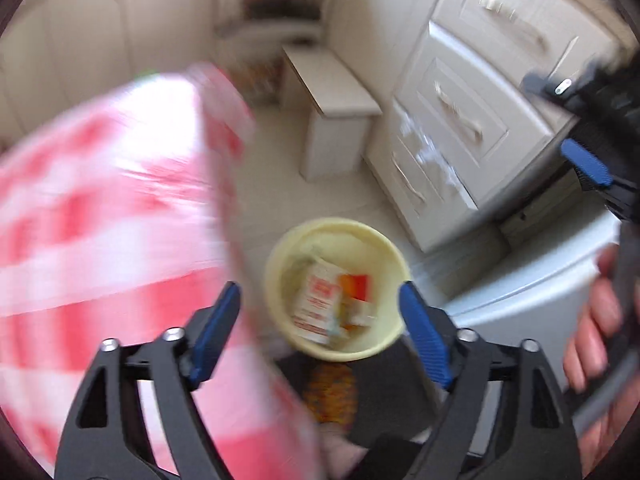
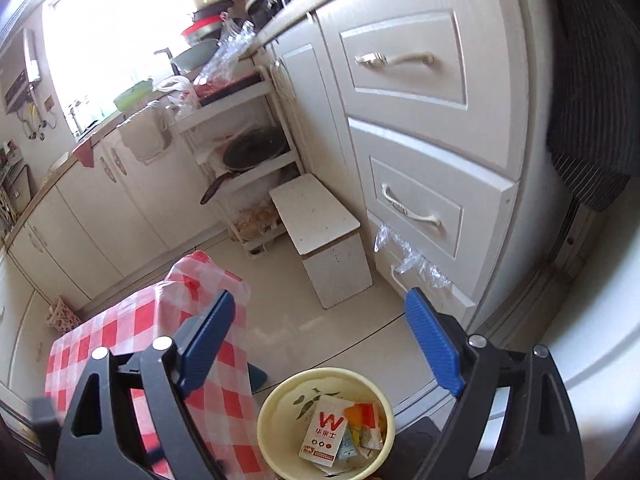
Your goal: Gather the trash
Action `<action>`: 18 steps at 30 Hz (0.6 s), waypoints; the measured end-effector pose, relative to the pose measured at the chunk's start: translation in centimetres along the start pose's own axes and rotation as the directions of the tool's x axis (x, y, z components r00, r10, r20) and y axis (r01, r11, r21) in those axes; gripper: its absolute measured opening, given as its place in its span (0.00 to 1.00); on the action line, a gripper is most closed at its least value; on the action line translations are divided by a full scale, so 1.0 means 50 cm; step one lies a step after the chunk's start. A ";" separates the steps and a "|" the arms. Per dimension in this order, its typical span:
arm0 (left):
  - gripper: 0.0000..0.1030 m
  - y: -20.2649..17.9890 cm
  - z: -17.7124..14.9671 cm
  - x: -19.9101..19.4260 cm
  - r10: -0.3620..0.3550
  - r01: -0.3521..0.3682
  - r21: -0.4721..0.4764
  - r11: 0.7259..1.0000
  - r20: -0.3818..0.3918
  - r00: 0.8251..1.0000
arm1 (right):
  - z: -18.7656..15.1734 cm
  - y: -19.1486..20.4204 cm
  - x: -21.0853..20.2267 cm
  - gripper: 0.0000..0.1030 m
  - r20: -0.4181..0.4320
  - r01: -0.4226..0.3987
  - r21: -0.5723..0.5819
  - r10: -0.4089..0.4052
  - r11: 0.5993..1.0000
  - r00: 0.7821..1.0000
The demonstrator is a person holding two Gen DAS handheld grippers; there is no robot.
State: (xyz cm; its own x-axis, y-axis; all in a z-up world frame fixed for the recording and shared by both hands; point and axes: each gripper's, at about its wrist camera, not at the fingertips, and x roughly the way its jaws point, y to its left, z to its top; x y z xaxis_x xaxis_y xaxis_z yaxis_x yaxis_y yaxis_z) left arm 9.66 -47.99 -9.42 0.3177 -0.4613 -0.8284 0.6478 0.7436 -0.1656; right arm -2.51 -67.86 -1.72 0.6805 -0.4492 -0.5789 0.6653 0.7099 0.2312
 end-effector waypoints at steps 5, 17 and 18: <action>0.93 0.095 -0.098 -0.251 0.137 -0.140 -0.001 0.990 0.205 0.969 | -0.089 0.091 -0.136 0.93 0.075 -0.038 -0.107 0.047 0.993 0.996; 0.93 0.261 -0.356 -0.564 0.324 -0.303 -0.122 0.945 0.257 0.910 | -0.354 0.288 -0.468 0.93 0.096 -0.235 -0.329 0.280 0.915 0.955; 0.93 0.271 -0.374 -0.580 0.331 -0.305 -0.134 0.943 0.259 0.907 | -0.361 0.297 -0.491 0.93 0.096 -0.247 -0.335 0.293 0.909 0.951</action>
State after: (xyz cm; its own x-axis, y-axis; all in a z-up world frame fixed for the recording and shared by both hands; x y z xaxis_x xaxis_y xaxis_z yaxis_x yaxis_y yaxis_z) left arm -3.71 -15.47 2.35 0.6819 -0.2981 -0.6679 0.4208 0.9068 0.0249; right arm -14.89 -36.50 1.81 0.8719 -0.2712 -0.4077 0.3345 0.9380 0.0914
